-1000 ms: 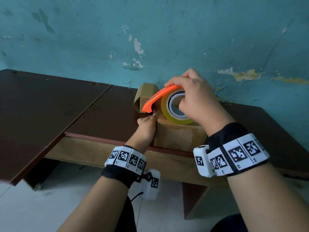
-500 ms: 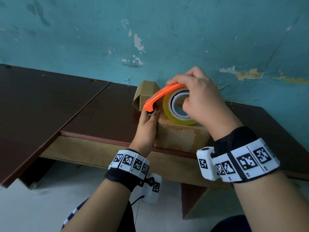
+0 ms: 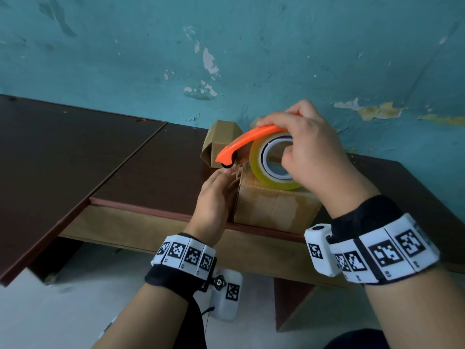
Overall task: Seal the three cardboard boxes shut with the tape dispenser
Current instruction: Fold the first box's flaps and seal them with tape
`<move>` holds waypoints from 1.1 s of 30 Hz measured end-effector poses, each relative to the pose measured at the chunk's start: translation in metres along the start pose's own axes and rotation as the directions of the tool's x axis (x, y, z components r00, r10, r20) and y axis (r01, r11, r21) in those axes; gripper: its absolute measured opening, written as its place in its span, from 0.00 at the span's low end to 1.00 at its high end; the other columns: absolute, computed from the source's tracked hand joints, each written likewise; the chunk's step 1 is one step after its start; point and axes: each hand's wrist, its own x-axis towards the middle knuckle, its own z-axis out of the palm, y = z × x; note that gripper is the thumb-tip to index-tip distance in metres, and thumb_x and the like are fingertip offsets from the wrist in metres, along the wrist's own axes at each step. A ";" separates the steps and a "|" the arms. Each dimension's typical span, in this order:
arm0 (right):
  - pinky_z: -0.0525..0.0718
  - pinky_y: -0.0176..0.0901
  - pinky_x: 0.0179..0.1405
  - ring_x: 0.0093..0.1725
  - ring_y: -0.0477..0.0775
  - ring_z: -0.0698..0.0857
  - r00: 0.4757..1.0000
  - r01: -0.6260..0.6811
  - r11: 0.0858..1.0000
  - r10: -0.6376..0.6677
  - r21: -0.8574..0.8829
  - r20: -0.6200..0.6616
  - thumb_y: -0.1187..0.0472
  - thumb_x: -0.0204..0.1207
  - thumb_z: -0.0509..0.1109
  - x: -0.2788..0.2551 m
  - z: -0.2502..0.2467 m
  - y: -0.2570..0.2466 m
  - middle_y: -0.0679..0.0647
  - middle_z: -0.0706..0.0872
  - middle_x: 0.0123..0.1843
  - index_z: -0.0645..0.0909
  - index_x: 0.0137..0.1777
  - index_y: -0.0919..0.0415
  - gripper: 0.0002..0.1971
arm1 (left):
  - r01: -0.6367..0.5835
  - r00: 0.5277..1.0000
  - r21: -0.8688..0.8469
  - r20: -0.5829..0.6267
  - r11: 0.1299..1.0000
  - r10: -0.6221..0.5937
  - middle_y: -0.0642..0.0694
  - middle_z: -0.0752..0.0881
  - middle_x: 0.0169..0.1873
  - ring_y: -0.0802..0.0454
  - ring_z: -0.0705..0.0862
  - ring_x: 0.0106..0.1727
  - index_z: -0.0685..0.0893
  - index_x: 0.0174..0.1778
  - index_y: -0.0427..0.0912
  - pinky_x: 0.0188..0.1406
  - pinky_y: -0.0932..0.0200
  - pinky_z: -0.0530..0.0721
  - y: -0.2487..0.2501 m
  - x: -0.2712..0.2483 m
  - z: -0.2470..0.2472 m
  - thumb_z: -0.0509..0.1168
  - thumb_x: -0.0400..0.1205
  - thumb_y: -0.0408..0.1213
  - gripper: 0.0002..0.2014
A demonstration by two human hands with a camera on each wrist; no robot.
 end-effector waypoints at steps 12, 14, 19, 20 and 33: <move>0.87 0.61 0.60 0.58 0.63 0.81 1.000 0.026 1.000 -0.026 0.007 -0.006 0.80 0.74 0.64 0.002 -0.002 0.000 0.56 0.77 0.60 0.88 0.67 0.44 0.33 | -0.289 0.957 0.228 0.070 0.930 0.280 0.38 0.92 0.61 0.38 0.89 0.67 0.89 0.66 0.39 0.71 0.38 0.84 -0.003 -0.023 0.002 0.68 0.88 0.35 0.12; 0.86 0.62 0.60 0.60 0.64 0.81 0.999 0.051 0.999 -0.051 0.018 -0.015 0.80 0.73 0.65 0.004 -0.002 -0.002 0.56 0.79 0.61 0.89 0.67 0.45 0.32 | -0.351 0.930 0.298 -0.001 0.888 0.368 0.43 0.95 0.55 0.46 0.92 0.61 0.92 0.60 0.38 0.65 0.47 0.88 0.000 -0.026 0.009 0.71 0.88 0.35 0.08; 0.86 0.63 0.62 0.62 0.64 0.82 0.993 0.107 0.994 -0.106 0.027 -0.046 0.81 0.74 0.65 0.007 -0.008 -0.005 0.56 0.81 0.61 0.90 0.67 0.47 0.32 | -0.411 0.875 0.346 -0.111 0.843 0.472 0.43 0.77 0.29 0.51 0.73 0.35 0.83 0.32 0.26 0.37 0.53 0.71 -0.002 -0.018 0.012 0.75 0.85 0.37 0.20; 0.86 0.63 0.62 0.62 0.63 0.82 0.993 0.105 0.994 -0.104 0.030 -0.049 0.81 0.74 0.65 0.007 -0.010 -0.004 0.56 0.81 0.61 0.90 0.67 0.47 0.32 | -0.426 0.866 0.353 -0.108 0.833 0.488 0.43 0.77 0.30 0.51 0.72 0.36 0.83 0.34 0.23 0.38 0.53 0.69 -0.001 -0.018 0.013 0.76 0.85 0.38 0.21; 0.86 0.65 0.57 0.58 0.63 0.81 0.999 -0.010 0.999 0.009 -0.032 -0.041 0.80 0.74 0.67 0.000 -0.017 0.004 0.56 0.79 0.59 0.90 0.67 0.45 0.32 | -0.630 0.645 0.767 0.429 0.122 0.633 0.46 0.91 0.41 0.47 0.89 0.45 0.95 0.54 0.37 0.40 0.46 0.88 0.017 0.015 -0.027 0.69 0.89 0.39 0.11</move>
